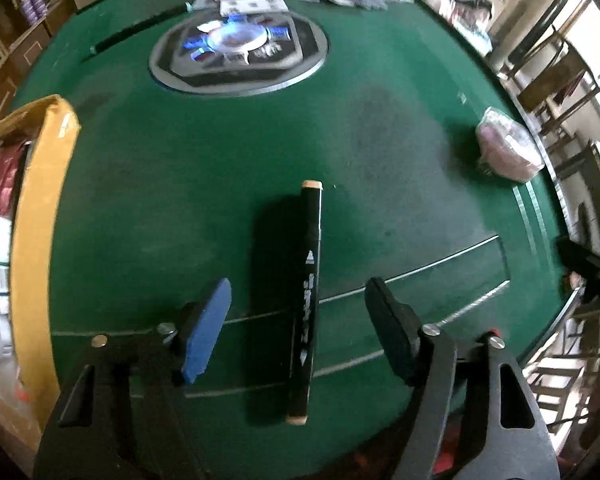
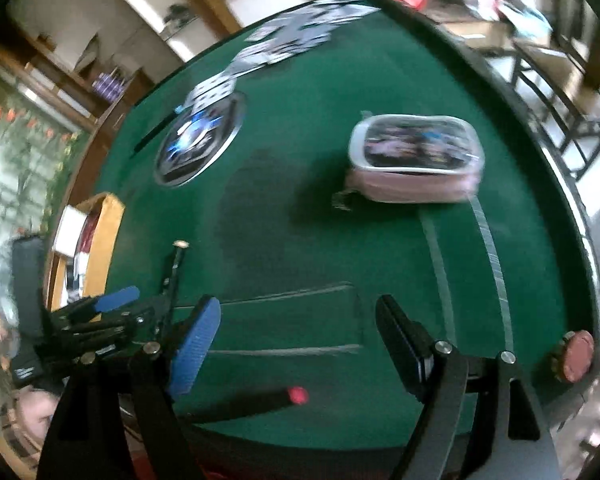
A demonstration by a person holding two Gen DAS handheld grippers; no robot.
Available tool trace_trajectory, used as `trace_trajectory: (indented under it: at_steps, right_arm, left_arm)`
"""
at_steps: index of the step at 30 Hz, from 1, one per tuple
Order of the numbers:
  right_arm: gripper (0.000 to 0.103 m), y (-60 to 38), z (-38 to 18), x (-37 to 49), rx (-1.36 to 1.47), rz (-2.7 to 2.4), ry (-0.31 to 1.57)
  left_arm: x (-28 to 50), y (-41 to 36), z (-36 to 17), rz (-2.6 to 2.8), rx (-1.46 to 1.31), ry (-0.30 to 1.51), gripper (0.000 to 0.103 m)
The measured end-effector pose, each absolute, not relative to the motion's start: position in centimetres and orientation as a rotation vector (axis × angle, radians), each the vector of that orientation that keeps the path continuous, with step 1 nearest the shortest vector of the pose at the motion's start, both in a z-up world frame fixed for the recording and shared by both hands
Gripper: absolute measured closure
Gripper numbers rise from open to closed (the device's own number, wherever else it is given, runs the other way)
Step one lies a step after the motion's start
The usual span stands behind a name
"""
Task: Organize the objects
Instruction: 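Move the left tool to the beige-capped black marker while the right tool moves toward the clear pouch, then grasp the black marker with the left tool while the right tool grasps the clear pink-zippered pouch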
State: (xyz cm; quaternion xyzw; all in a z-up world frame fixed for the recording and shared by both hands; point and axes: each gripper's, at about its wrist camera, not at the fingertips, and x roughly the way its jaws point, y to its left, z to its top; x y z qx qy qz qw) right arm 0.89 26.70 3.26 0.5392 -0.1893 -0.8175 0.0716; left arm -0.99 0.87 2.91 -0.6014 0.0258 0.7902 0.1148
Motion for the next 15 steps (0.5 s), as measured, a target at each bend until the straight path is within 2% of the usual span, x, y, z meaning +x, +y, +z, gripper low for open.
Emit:
trace_trajectory:
  at_steps: [2,3,6,7,8,13,15]
  right_arm:
    - [0.023,28.6,3.4,1.2,1.624,-2.496,-0.564]
    - [0.023,29.4,3.5,1.2,1.628,-2.511,-0.559]
    - [0.023,31.5,3.7,0.8,1.635,-2.546,-0.527]
    - [0.023,32.1,3.9,0.6,1.635,-2.562,-0.506]
    - [0.023,32.5,4.1,0.3,1.635,-2.573,-0.484]
    - [0.023,34.8,5.7,-1.8,1.61,-2.594,-0.371]
    - [0.023,35.3,6.4,-3.3,1.598,-2.574,-0.24]
  left_arm:
    - [-1.5,1.2,2.1,2.32,-1.788,0.108,0.044]
    - [-1.6,1.3,2.0,2.333,-1.781,0.122,0.044]
    - [-1.6,1.3,2.2,2.349,-1.774,0.153,0.068]
    - [-1.6,1.1,2.2,2.35,-1.771,0.155,0.084]
    - [-1.6,0.8,2.2,2.351,-1.775,0.155,0.089]
    - [-0.8,-1.1,2.2,2.359,-1.795,0.121,0.089]
    - [-0.3,-2.0,2.2,2.363,-1.81,0.115,0.089]
